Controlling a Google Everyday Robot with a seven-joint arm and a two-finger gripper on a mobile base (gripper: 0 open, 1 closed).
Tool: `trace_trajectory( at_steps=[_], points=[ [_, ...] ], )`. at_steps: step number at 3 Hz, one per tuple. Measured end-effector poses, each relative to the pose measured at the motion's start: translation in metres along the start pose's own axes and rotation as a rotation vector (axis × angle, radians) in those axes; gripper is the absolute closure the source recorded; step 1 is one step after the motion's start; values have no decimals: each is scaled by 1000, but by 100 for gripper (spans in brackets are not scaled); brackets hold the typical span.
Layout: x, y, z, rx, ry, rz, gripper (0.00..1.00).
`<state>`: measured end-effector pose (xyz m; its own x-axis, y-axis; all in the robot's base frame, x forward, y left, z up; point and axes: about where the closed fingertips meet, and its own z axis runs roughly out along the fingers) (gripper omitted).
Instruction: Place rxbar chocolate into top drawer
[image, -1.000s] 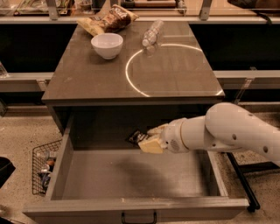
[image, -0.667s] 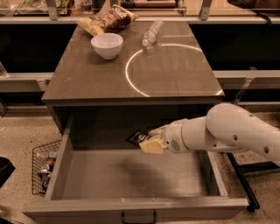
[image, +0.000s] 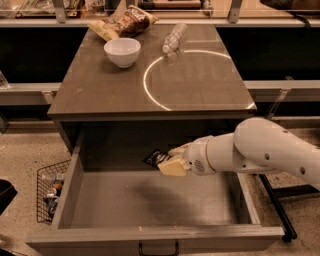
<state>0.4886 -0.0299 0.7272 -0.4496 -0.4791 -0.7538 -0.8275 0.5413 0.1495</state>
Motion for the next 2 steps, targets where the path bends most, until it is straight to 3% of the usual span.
trace_trajectory(
  at_steps=[1, 2],
  points=[
    [-1, 1, 1, -2, 1, -3, 12],
    [-1, 2, 1, -3, 1, -5, 0]
  ],
)
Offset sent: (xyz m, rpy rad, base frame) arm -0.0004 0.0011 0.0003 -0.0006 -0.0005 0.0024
